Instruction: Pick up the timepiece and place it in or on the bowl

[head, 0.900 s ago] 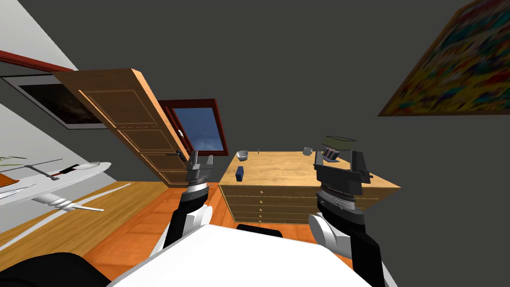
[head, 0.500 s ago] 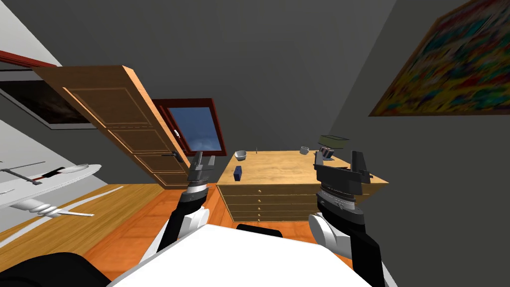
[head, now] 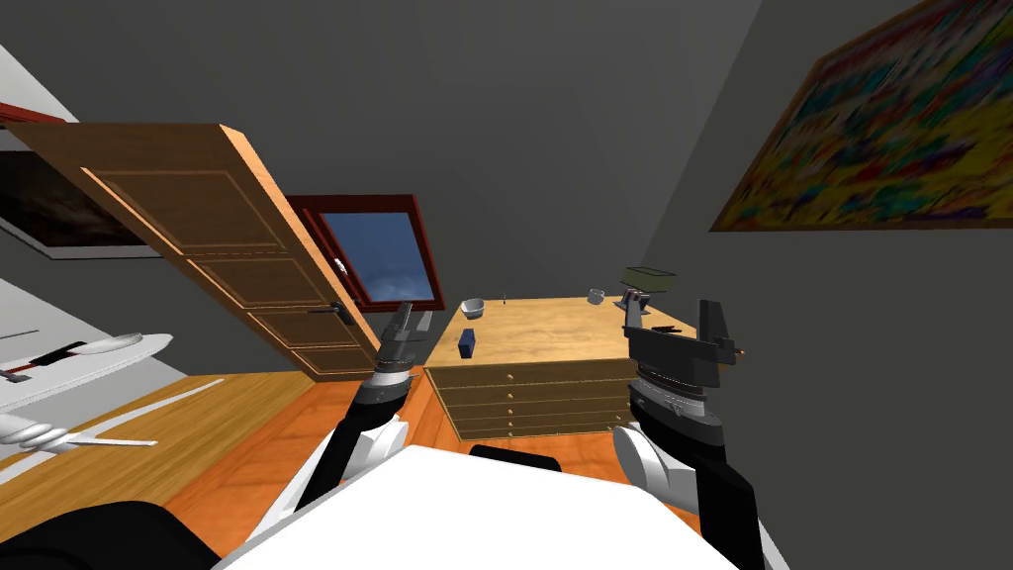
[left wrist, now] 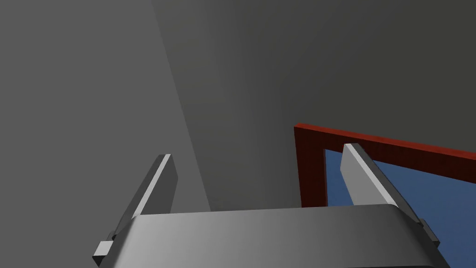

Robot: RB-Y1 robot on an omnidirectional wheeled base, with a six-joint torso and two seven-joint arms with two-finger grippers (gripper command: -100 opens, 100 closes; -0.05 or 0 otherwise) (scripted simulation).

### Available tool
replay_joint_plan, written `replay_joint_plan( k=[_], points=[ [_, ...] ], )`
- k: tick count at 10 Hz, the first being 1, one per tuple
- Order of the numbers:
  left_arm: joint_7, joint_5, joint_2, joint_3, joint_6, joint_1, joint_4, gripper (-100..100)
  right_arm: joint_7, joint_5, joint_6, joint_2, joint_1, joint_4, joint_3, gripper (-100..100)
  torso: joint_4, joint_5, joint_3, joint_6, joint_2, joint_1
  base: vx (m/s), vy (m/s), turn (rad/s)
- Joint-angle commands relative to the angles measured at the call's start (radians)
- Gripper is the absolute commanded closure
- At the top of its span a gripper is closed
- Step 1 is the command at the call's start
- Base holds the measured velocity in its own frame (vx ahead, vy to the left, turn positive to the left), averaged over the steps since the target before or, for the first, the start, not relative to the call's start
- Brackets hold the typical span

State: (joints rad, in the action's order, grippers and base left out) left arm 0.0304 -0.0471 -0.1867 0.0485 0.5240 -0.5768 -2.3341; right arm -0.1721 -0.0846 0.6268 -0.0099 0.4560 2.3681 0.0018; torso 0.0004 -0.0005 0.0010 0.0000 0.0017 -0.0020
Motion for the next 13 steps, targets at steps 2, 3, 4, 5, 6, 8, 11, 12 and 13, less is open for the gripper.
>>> replay_joint_plan(
  k=[2,3,4,5,6,8,11,12,13],
  points=[
    [-0.007,0.007,-0.078,-0.007,0.009,-0.019,0.002,-100,0.000,0.000,0.000,0.000,0.000,0.000,0.000,0,0.000,0.000,0.001,0.000,0.001,0.000,-0.039,-0.035,-0.094],
    [-0.014,0.016,-0.109,-0.015,0.014,-0.035,0.003,-100,0.000,0.000,0.000,0.000,0.000,0.000,0.000,0,0.000,0.000,0.001,0.000,0.001,0.000,-0.039,-0.049,-0.128],
    [-0.014,0.016,-0.138,-0.015,0.014,-0.035,0.003,-100,0.000,0.000,0.000,0.000,0.000,0.000,0.000,0,0.000,0.000,0.001,0.000,0.001,-0.001,-0.034,-0.040,-0.064],
    [-0.023,0.026,-0.169,-0.024,0.019,-0.052,0.003,-100,0.000,0.000,0.000,0.000,0.000,0.000,0.000,0,0.000,0.000,0.001,0.000,0.001,0.000,-0.036,-0.039,-0.138],
    [-0.023,0.026,-0.202,-0.024,0.019,-0.052,0.003,-100,0.000,0.000,0.000,0.000,0.000,0.000,0.000,0,0.000,0.000,0.001,0.000,0.001,0.000,-0.032,-0.031,-0.068],
    [-0.033,0.037,-0.253,-0.034,0.024,-0.069,0.005,-100,0.000,0.000,0.000,0.000,0.000,0.000,0.000,0,0.000,0.000,0.000,0.000,0.000,0.001,-0.027,-0.036,-0.078],
    [-0.044,0.051,-0.343,-0.044,0.029,-0.087,0.007,-100,0.000,0.000,0.000,0.000,0.000,0.000,0.000,0,0.000,0.000,0.001,0.000,0.001,-0.001,-0.039,-0.044,-0.094],
    [-0.044,0.051,-0.369,-0.044,0.029,-0.087,0.007,-100,0.000,0.000,0.000,0.000,0.000,0.000,0.000,0,0.000,0.000,0.001,0.000,0.001,0.000,-0.016,-0.019,-0.004],
    [-0.056,0.066,-0.402,-0.055,0.033,-0.106,0.009,-100,0.000,0.000,0.000,0.000,0.000,0.000,0.000,0,0.000,0.000,0.000,0.000,0.000,0.001,-0.028,-0.035,-0.160]
  ],
)
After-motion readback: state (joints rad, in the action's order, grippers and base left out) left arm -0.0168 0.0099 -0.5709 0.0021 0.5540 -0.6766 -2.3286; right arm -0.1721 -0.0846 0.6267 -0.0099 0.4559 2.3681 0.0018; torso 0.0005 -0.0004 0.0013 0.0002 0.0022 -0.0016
